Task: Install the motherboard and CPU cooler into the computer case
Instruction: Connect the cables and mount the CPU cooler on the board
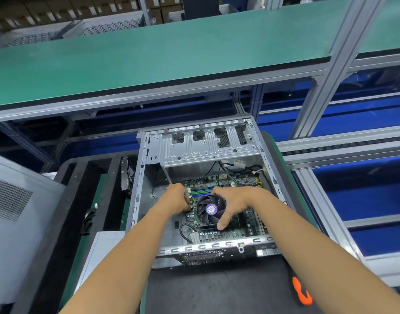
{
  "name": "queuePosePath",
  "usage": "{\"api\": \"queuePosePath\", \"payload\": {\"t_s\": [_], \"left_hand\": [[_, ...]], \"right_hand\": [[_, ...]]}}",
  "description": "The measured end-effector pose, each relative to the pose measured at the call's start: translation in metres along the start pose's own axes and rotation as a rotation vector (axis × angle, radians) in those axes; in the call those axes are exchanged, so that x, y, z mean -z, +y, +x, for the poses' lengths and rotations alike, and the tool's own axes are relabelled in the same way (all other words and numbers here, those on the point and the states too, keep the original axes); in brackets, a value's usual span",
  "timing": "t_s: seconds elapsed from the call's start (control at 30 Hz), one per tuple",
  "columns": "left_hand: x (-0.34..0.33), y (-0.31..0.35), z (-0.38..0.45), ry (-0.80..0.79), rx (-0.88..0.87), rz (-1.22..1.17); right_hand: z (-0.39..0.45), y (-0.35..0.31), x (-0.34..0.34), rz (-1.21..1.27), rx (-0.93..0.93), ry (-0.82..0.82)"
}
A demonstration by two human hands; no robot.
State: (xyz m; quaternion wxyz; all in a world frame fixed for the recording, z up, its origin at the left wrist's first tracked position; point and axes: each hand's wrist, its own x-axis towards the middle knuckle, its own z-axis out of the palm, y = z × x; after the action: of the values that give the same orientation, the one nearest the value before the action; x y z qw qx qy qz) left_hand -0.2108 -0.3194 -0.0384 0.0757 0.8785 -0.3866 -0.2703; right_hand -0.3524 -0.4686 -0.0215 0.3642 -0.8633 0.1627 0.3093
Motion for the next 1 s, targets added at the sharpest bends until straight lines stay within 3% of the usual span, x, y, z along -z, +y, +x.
{"api": "queuePosePath", "payload": {"t_s": [1.0], "left_hand": [[-0.0057, -0.0082, 0.0036, -0.018, -0.056, 0.036]], "right_hand": [[-0.0016, -0.0013, -0.0001, 0.020, -0.003, -0.007]]}}
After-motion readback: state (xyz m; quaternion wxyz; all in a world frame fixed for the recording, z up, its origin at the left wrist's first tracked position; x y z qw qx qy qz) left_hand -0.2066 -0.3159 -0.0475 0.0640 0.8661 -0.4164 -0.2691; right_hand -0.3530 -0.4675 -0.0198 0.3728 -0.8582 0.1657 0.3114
